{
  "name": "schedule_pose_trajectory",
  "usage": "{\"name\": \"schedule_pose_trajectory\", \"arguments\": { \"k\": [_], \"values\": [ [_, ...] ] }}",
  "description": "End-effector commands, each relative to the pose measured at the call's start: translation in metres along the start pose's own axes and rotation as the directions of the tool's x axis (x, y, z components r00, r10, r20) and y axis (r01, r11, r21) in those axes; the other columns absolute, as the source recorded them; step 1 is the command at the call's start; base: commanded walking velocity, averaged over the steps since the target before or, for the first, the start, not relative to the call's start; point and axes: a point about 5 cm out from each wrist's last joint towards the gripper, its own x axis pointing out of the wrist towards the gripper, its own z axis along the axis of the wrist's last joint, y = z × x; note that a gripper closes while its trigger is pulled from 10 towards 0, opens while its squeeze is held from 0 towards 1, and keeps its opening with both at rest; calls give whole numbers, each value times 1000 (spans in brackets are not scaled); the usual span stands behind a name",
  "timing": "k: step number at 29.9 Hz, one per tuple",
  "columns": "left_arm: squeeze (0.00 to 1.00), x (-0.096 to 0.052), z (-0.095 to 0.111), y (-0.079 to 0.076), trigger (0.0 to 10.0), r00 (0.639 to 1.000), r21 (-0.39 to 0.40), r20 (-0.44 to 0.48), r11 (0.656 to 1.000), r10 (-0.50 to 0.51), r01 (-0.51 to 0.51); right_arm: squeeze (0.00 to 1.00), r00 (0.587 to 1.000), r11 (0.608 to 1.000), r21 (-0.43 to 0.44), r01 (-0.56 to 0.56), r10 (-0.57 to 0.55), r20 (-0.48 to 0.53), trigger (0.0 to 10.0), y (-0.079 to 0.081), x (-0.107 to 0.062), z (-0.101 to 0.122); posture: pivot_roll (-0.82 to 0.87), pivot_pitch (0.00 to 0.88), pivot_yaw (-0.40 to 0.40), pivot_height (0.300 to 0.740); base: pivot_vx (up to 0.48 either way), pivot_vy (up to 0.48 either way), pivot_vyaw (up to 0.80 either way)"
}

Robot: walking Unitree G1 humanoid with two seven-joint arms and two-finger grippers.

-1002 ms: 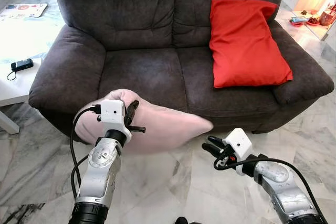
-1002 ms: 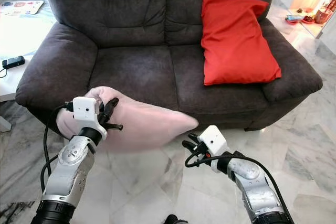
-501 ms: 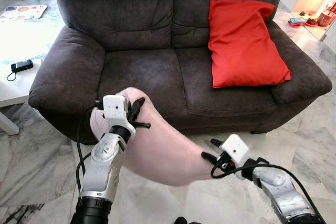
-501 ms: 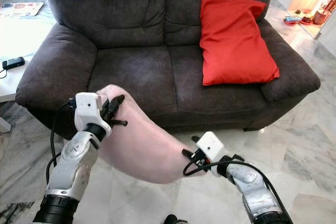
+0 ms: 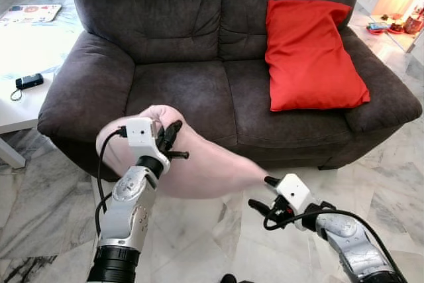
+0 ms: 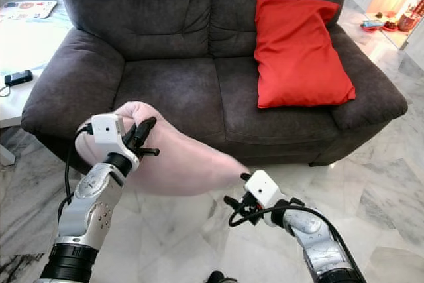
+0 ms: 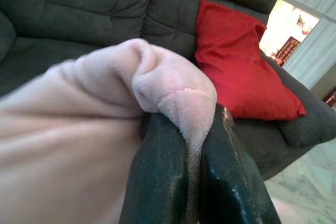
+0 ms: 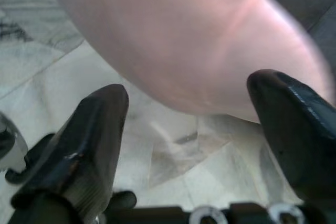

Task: Move the pillow to the sofa from floor

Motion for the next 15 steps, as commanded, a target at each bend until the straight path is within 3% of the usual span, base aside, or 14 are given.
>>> {"name": "schedule_pose_trajectory", "arguments": {
  "k": [1, 12, 13, 15],
  "values": [
    [0, 6, 28, -12, 10000, 990, 12, 118, 997, -74, 73, 1000, 1000, 1000, -18, -7, 7, -14, 10000, 1, 2, -2, -28, 116, -41, 740, 0, 0, 0],
    [0, 7, 27, -16, 10000, 991, 7, 101, 996, -93, 93, 1000, 986, 982, -89, 164, -167, -22, 10000, -19, 1, 1, -30, 117, -41, 740, 0, 0, 0],
    [0, 7, 26, -16, 10000, 990, 5, 99, 995, -96, 96, 710, 982, 978, -100, 184, -188, -31, 10000, -22, 1, 1, -30, 119, -41, 740, 0, 0, 0],
    [0, 7, 26, -16, 10000, 990, 5, 99, 995, -97, 97, 710, 981, 977, -103, 189, -193, -33, 10000, -23, 1, 0, -30, 119, -41, 740, 0, 0, 0]
  ]
}}
